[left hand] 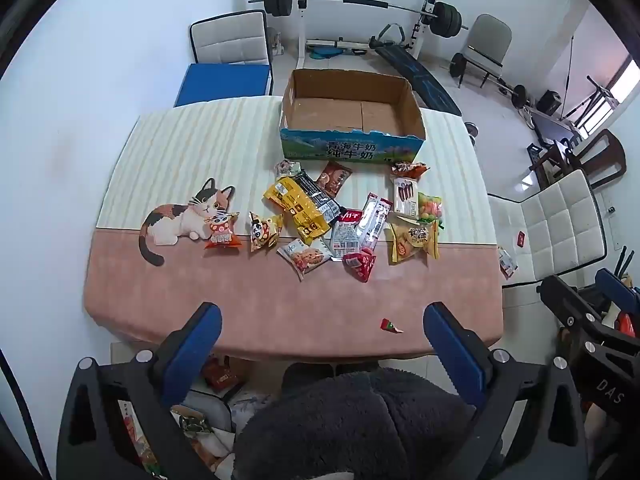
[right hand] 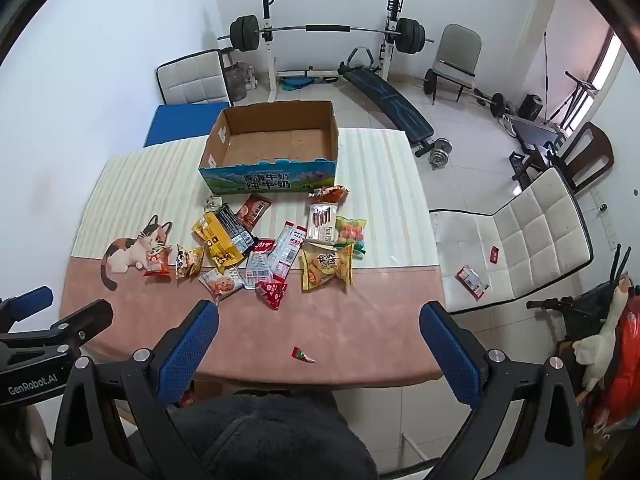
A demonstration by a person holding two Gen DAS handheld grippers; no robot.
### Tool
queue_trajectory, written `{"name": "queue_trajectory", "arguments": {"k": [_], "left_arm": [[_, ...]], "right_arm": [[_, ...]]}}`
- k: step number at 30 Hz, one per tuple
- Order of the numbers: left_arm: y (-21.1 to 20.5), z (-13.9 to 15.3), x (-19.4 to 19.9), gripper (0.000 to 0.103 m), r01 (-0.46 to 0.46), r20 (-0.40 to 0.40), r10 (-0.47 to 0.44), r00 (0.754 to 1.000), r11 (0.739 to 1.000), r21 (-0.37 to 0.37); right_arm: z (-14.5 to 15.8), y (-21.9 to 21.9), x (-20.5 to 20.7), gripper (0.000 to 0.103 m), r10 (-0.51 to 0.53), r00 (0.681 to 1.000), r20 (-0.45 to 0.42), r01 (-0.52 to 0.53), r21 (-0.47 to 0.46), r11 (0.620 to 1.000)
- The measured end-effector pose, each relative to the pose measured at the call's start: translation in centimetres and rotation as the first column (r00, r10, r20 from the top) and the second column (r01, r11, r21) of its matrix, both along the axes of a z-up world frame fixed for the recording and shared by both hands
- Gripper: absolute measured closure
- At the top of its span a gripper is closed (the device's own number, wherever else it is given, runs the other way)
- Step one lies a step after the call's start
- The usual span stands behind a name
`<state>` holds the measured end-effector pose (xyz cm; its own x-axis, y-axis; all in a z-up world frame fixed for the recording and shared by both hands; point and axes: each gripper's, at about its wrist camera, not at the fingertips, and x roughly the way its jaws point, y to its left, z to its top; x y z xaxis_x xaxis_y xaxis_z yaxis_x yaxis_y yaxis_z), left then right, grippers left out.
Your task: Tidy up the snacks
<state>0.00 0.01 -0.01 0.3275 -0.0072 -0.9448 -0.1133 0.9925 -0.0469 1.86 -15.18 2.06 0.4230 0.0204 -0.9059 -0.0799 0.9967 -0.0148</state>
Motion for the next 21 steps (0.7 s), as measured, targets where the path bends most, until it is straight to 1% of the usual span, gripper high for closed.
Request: {"name": "queue_trajectory", "arguments": {"k": [2, 8, 10, 16, 21], "left_arm": [[0.0, 0.0, 0.0, 0.0, -0.001, 0.003, 0.001, 1.0, 1.0, -0.001], [0.2, 0.0, 0.0, 0.0, -0.002, 0.004, 0.002, 1.0, 1.0, -0.002], [0.1, 0.6, 0.3, 0.0, -0.004, 0.008, 0.004, 1.0, 1.0, -0.002], [0.3, 0.9, 0.6, 0.0, -0.005, 0.019, 0.005, 1.0, 1.0, -0.009], [-0.1, 1.1, 0.3, 0.0, -0.004, 0.037, 0.004, 0.999, 1.0, -0.005]], "right_arm": [[0.0, 0.0, 0.0, 0.001, 0.001, 1.0, 0.003, -0.001, -0.01, 1.0], [0.1, -0.1, 0.0, 0.001, -0.001, 1.0, 0.003, 0.001, -0.001, 1.0], [0.2, 0.2, -0.1, 0.001, 0.0, 1.0, 0.007, 0.0, -0.007, 1.0], [0.5, 0.4, -0.2, 0.001, -0.006, 1.0, 0.022, 0.006, -0.008, 1.0], [1.0, -0.4, 0.1, 0.001, -0.001, 0.999, 0.035, 0.001, -0.002, 1.0]]}}
